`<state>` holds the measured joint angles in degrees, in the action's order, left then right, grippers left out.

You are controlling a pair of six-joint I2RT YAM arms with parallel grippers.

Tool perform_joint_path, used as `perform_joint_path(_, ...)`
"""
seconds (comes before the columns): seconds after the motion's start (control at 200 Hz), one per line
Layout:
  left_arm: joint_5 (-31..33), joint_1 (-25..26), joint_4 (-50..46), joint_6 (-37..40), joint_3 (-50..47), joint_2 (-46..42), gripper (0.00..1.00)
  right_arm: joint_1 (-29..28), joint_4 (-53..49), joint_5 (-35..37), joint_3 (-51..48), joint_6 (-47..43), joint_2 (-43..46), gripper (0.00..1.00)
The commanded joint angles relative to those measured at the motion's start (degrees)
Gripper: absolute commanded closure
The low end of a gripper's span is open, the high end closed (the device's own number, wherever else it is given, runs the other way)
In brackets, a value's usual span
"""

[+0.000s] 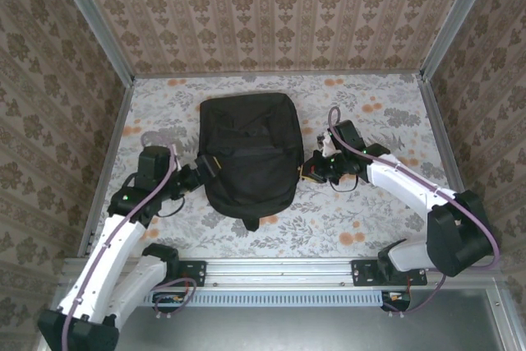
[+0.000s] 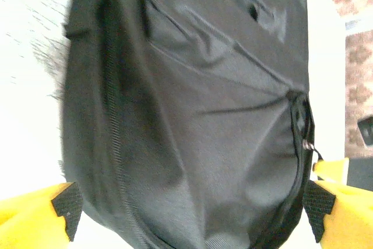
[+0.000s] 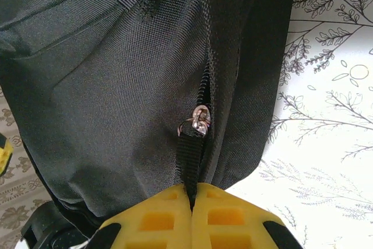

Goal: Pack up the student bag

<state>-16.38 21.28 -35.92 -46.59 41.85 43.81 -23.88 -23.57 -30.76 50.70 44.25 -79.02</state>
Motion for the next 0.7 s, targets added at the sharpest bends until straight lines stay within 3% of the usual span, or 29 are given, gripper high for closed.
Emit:
perform_joint_path(0.0,4.5,9.0,0.7,-2.2,4.3,4.9,0.0,0.0,-0.1,-2.5,2.4,-0.3,-2.6,1.0)
perform_joint_path(0.115,6.9,19.9,-0.5,1.1,8.9,11.7,0.0,-0.1,-1.0,-2.0,3.4,-0.9,-2.6,1.0)
perform_joint_path(0.32,10.9,35.9,-1.9,26.0,17.9,22.3,0.0,0.2,-2.2,-1.4,4.4,-2.3,-3.4,1.0)
perform_joint_path(0.48,9.3,37.5,1.7,37.2,21.2,30.9,0.01,0.7,-1.1,-2.4,4.3,-1.7,-3.9,1.0)
perform_joint_path(0.695,10.1,39.7,5.0,44.7,22.3,41.0,0.18,2.0,0.1,-4.0,4.0,-0.8,-3.5,1.0)
